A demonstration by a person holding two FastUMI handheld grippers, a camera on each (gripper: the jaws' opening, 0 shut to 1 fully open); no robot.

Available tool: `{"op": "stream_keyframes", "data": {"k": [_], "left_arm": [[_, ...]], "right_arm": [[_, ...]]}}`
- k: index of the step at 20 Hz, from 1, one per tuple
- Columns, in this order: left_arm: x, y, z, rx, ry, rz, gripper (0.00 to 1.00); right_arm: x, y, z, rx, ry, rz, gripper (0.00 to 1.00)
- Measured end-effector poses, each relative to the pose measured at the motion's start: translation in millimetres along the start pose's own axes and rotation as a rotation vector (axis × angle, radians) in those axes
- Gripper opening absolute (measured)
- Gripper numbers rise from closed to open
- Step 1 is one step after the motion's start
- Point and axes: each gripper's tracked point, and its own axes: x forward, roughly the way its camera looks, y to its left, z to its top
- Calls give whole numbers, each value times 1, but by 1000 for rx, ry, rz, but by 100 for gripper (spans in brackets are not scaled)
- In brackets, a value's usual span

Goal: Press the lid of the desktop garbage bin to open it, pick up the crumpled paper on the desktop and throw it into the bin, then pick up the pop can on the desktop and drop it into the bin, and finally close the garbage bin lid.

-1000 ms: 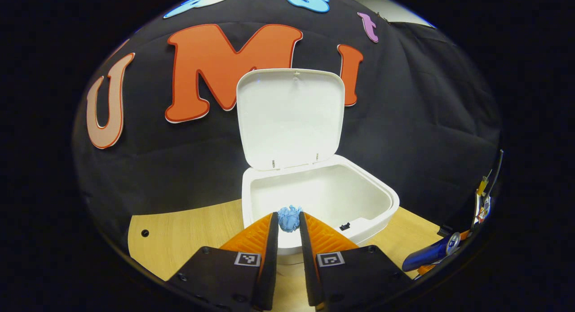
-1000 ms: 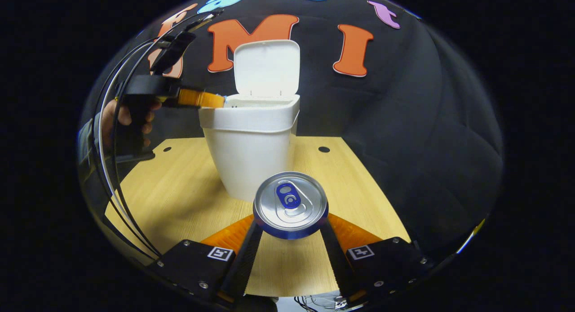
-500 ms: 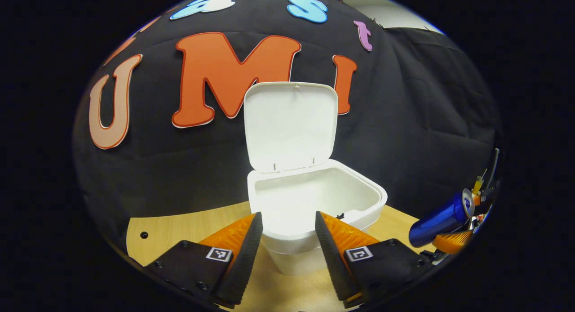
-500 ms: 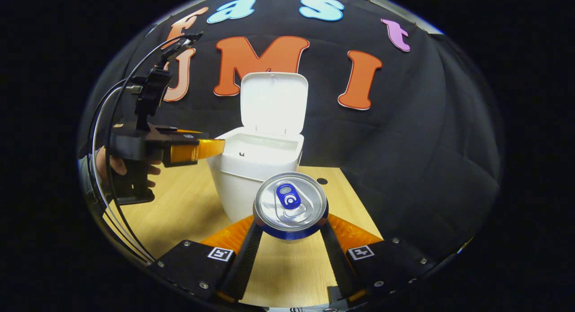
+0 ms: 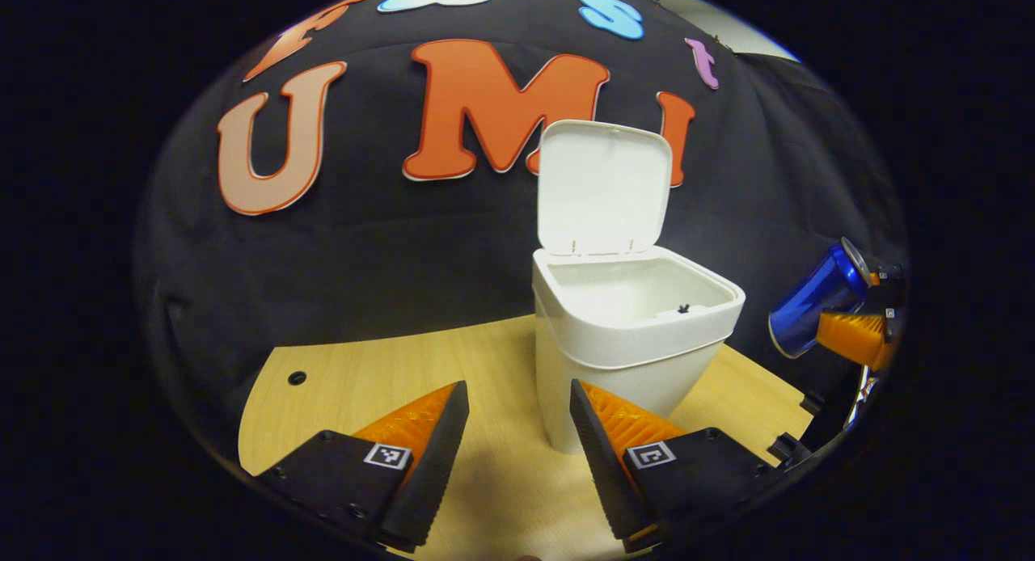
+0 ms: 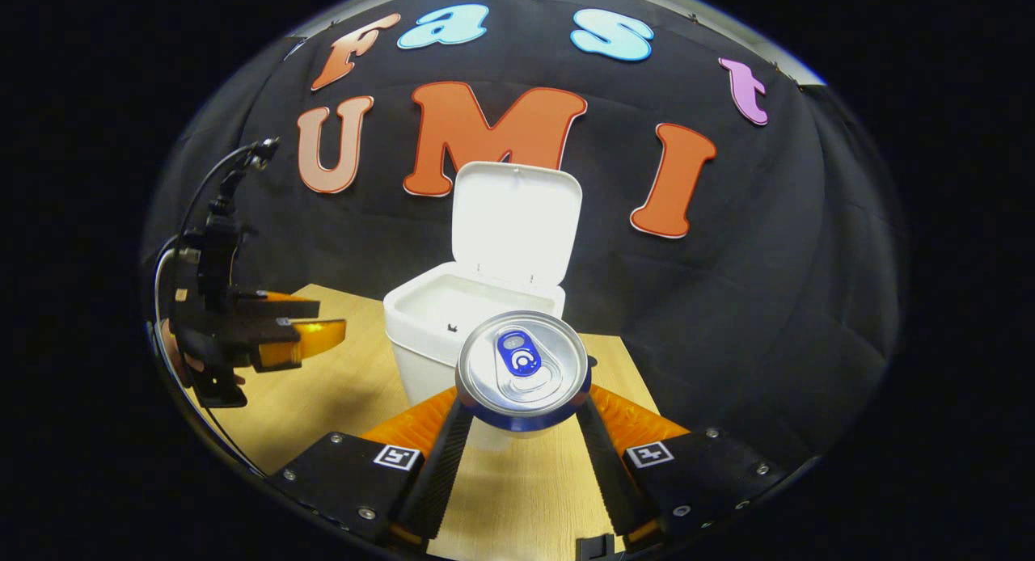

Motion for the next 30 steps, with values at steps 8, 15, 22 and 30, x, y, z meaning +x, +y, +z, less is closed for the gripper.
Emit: {"op": "stream_keyframes", "data": {"k": [8,15,22,30], "left_arm": [[-37,67,-27,-102,61,158,84],[-71,109,-43,-156,71,272,84],[-99,132,-56,-193,78,366,84],[-107,127,-59,-206,89,400,85]], "right_arm": [[29,3,43,-62,-66,35,78],[65,16,50,-90,-54,86,77],[102,21,37,-100,-3,113,77],[128,18,20,-75,55,132,78]]}}
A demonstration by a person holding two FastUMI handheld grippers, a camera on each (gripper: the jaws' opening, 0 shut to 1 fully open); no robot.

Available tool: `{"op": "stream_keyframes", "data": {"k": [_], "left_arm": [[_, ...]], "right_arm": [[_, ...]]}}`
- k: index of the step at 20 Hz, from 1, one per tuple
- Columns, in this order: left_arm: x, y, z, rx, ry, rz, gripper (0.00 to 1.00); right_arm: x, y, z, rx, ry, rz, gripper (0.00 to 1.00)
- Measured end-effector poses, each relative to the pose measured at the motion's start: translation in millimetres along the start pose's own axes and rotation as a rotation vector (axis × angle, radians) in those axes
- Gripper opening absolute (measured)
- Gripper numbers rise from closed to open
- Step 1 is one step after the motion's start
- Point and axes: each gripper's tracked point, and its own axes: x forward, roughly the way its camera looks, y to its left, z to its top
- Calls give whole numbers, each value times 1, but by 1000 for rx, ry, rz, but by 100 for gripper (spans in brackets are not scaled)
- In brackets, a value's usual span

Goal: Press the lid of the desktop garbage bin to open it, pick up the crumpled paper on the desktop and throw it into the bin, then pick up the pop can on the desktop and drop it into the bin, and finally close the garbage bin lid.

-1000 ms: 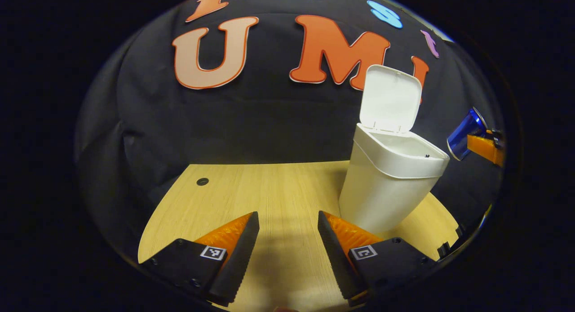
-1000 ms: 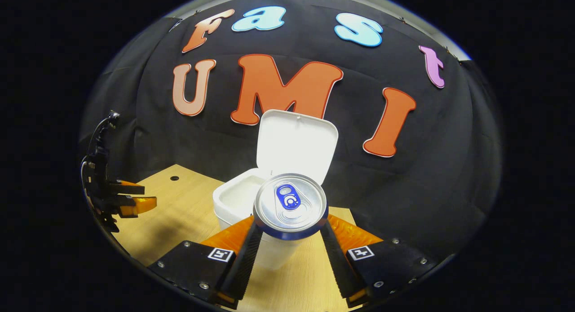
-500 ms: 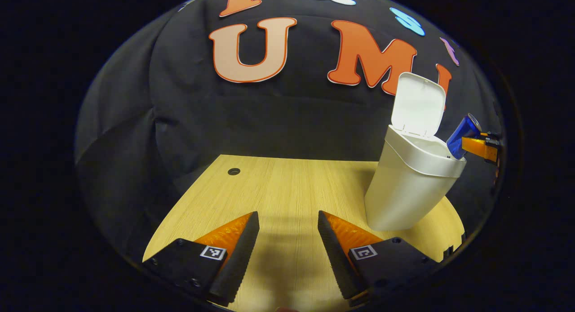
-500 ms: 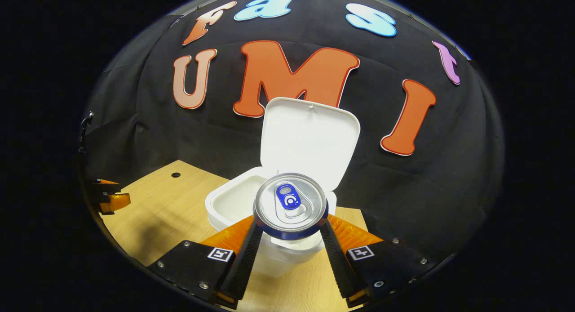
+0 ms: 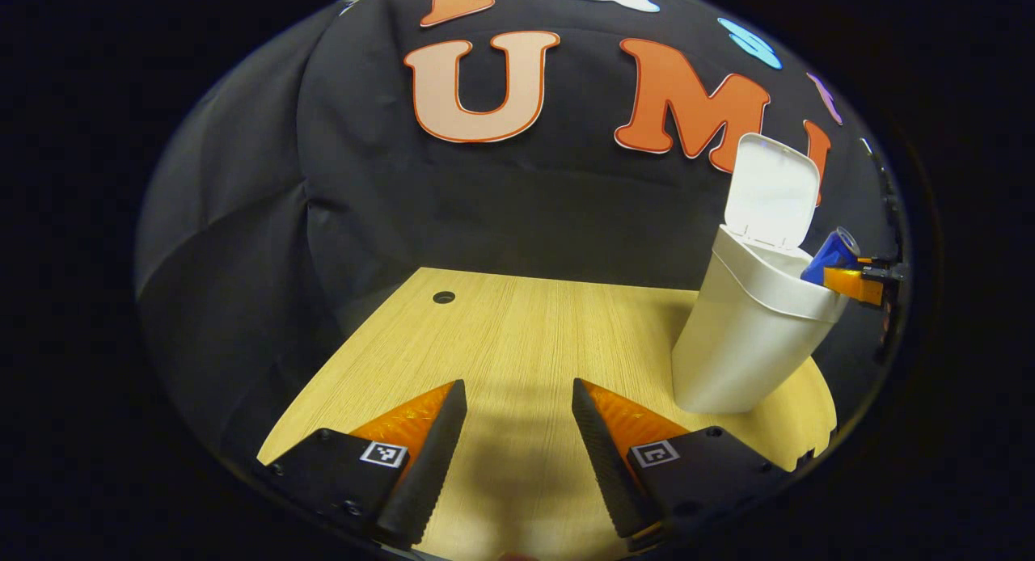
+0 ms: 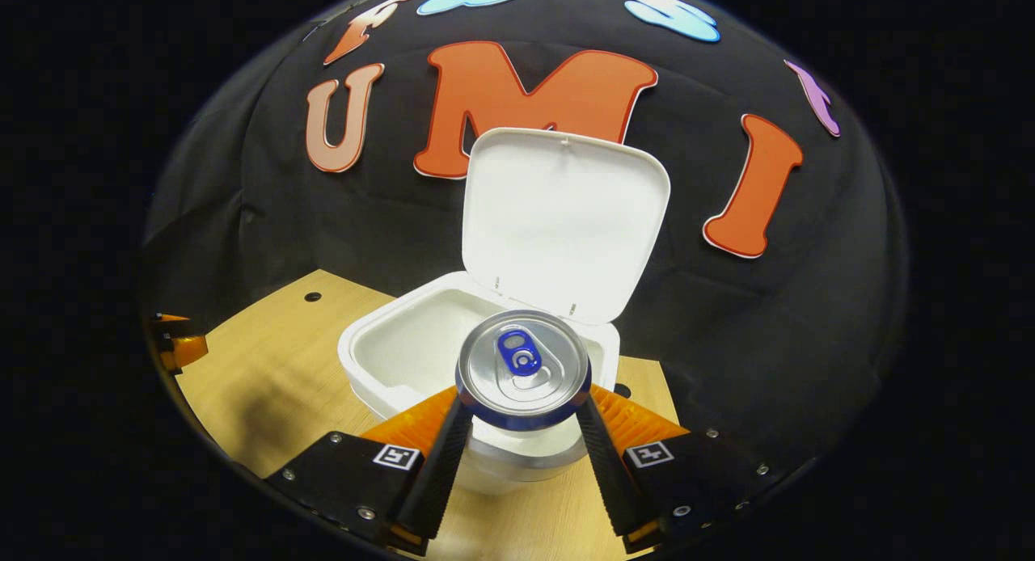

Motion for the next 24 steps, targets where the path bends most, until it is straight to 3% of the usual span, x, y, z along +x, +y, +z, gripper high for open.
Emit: {"op": "stream_keyframes", "data": {"k": [7,9,10,15,24], "left_arm": [[-1,-6,-2,-1,5,5,84],[1,-8,-3,-5,10,0,85],[2,-9,-3,-7,14,-2,85],[3,-13,-4,-8,11,-16,86],[0,-7,-2,-4,0,-13,84]], "right_arm": [[5,-7,-3,31,20,11,79],[4,-8,-4,32,22,13,75],[3,-8,-4,33,24,15,80],[-1,-17,-3,37,24,-2,81],[-6,-33,54,10,-65,-32,79]]}}
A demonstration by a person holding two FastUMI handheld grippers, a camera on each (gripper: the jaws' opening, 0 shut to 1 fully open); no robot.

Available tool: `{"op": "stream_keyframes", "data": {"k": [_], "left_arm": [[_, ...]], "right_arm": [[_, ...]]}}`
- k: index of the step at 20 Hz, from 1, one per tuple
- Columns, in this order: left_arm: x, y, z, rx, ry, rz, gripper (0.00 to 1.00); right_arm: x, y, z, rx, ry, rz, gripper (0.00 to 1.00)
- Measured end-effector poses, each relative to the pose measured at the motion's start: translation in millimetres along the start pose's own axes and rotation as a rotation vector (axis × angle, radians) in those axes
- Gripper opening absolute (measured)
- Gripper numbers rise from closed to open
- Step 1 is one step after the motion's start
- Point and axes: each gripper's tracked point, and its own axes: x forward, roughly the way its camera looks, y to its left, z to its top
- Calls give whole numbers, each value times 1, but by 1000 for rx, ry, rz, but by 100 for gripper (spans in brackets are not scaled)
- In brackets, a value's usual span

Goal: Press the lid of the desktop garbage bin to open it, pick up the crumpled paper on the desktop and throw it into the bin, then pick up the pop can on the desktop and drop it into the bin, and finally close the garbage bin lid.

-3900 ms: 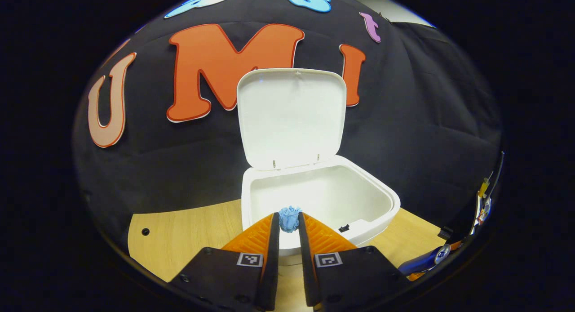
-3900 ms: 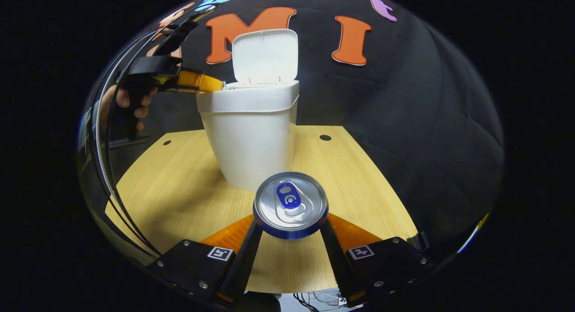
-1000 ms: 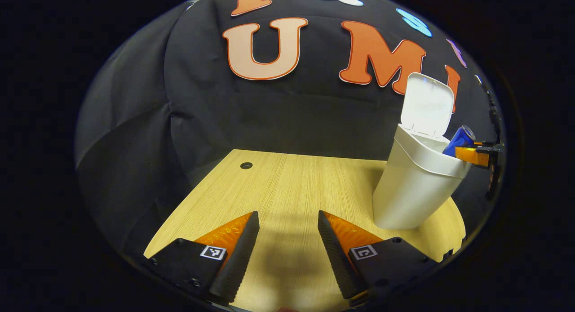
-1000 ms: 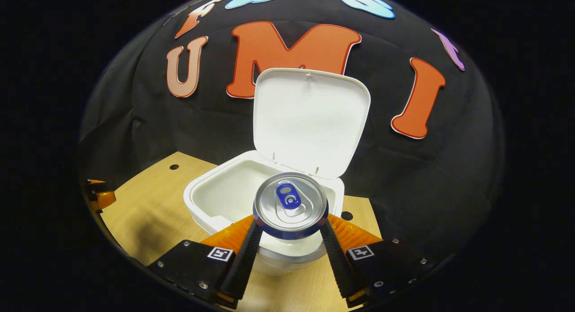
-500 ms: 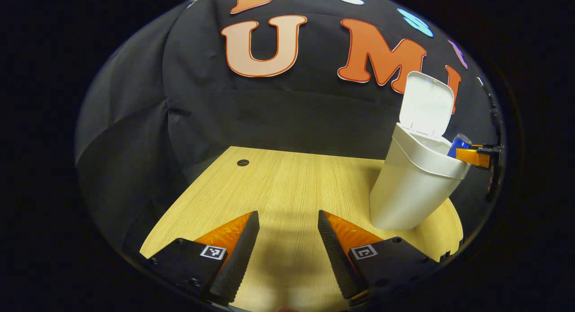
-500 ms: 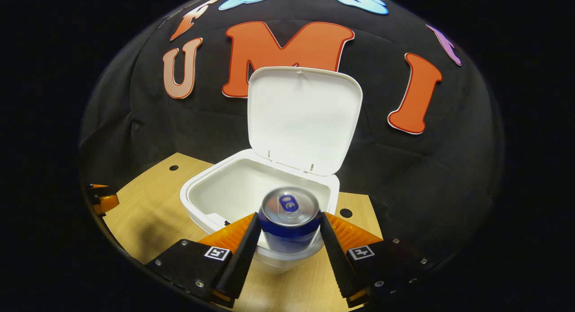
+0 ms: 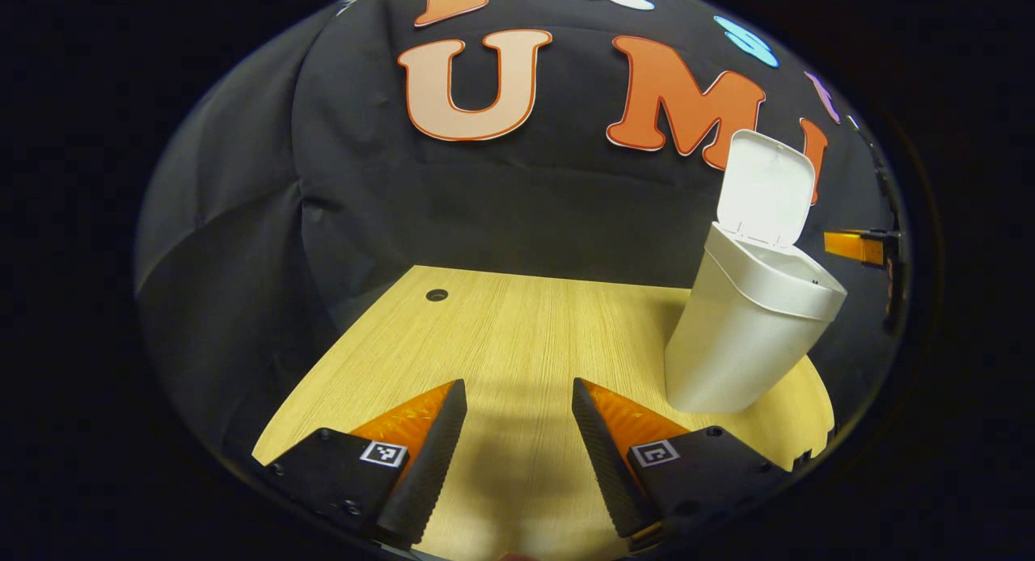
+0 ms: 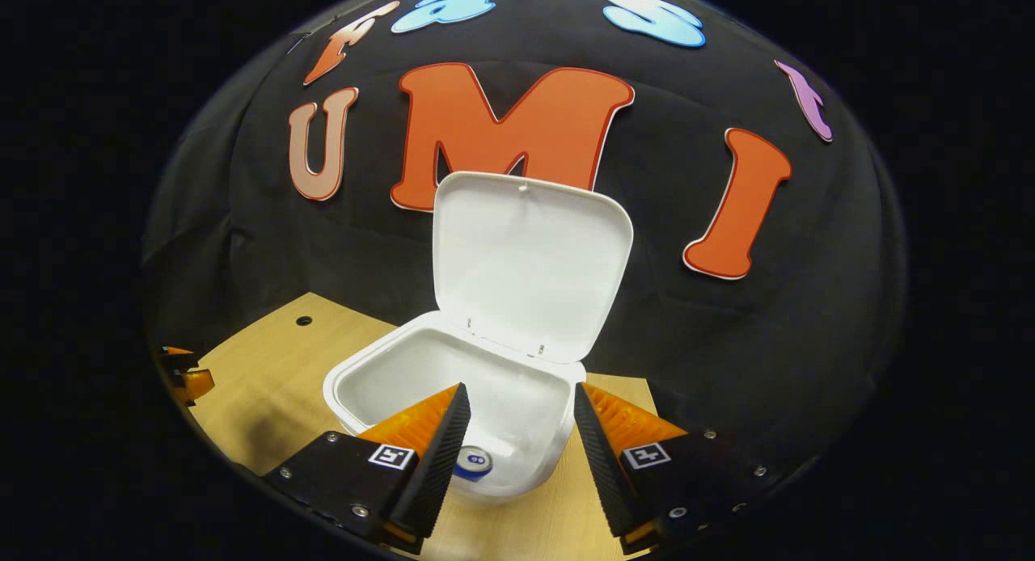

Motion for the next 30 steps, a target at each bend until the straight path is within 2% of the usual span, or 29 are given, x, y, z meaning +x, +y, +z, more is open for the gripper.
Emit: {"op": "stream_keyframes", "data": {"k": [11,18,21,25,30], "left_arm": [[-7,25,-7,-26,-4,57,84],[-14,42,-13,-58,1,104,85],[-16,46,-16,-62,-5,126,84],[-24,56,-23,-58,-5,163,86],[-27,67,-35,-151,22,184,85]], "right_arm": [[19,-16,107,-16,-175,-21,78],[33,-21,160,2,-255,-29,78],[47,-25,171,44,-273,-51,78],[70,-26,169,60,-244,-56,77],[77,-11,163,166,-209,4,77]]}}
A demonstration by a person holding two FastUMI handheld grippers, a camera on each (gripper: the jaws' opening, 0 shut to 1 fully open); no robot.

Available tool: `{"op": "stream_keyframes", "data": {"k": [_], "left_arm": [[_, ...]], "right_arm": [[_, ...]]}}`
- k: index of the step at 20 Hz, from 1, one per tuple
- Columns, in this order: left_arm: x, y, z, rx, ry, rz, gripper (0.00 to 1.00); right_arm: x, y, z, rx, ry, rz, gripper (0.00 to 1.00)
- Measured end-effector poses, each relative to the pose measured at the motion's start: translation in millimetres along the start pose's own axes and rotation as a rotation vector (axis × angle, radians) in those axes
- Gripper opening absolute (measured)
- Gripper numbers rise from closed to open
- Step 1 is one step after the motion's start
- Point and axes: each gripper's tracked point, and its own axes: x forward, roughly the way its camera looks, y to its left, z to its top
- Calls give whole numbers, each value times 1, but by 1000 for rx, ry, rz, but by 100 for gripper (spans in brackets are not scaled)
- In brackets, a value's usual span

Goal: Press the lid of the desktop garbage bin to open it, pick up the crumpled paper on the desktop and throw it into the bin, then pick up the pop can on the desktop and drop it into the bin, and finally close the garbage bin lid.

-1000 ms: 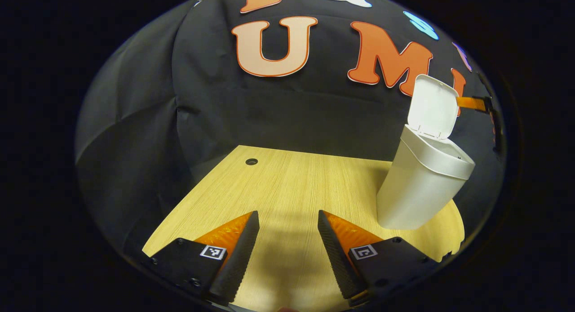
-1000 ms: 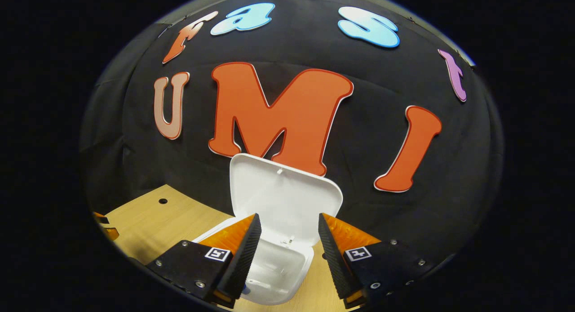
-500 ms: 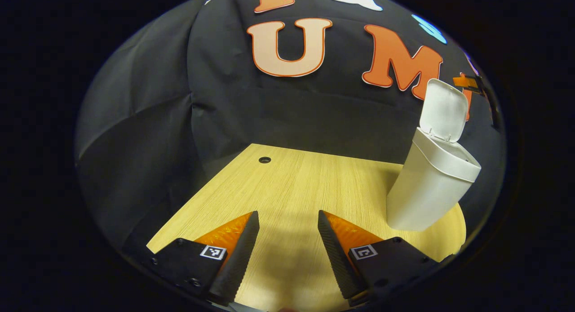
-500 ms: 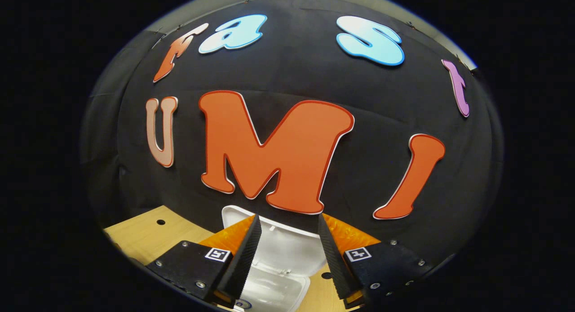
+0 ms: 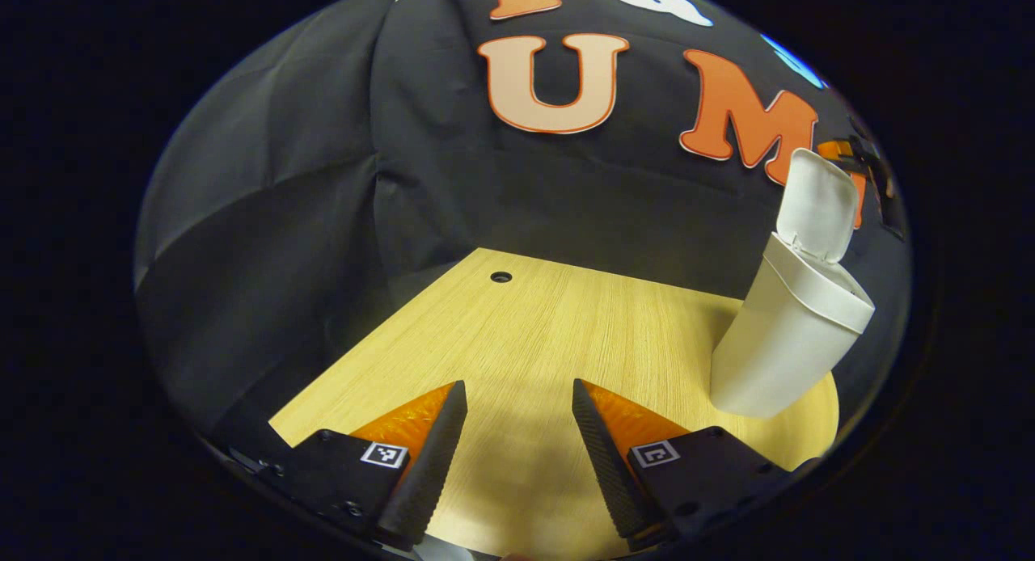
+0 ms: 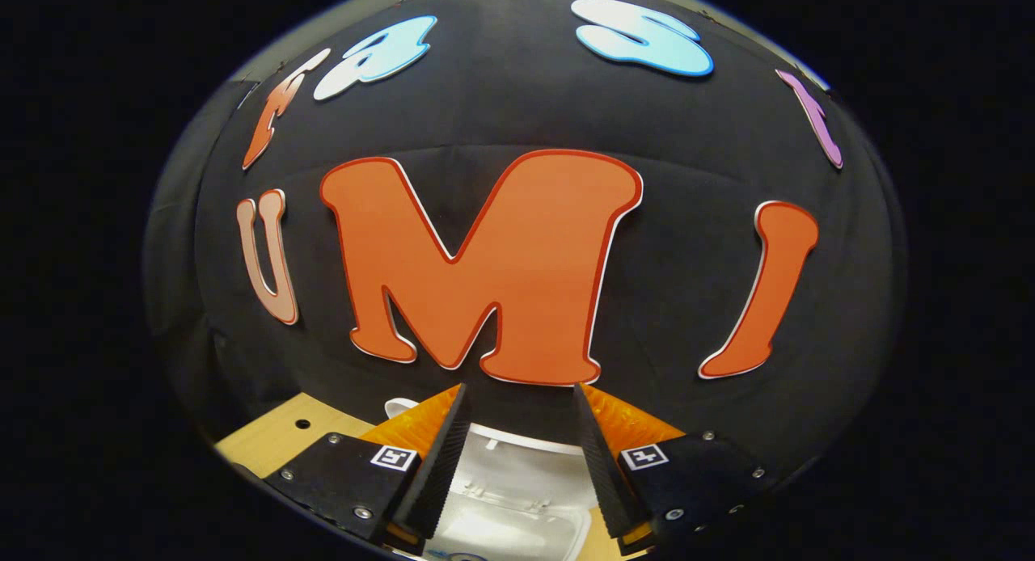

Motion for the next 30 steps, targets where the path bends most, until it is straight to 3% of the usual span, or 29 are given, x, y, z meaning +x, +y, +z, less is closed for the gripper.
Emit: {"op": "stream_keyframes", "data": {"k": [4,9,14,29,30], "left_arm": [[1,1,2,-11,0,-2,85],[5,-12,6,31,5,-46,85],[9,-24,2,68,11,-83,85],[14,-26,-4,102,16,-99,84],[14,-26,-5,104,20,-100,85]], "right_arm": [[-16,11,-17,52,42,53,77],[-35,11,-62,24,143,47,77],[-51,19,-94,73,199,59,77],[-94,47,-177,61,326,76,71],[-99,47,-179,44,326,71,74]]}}
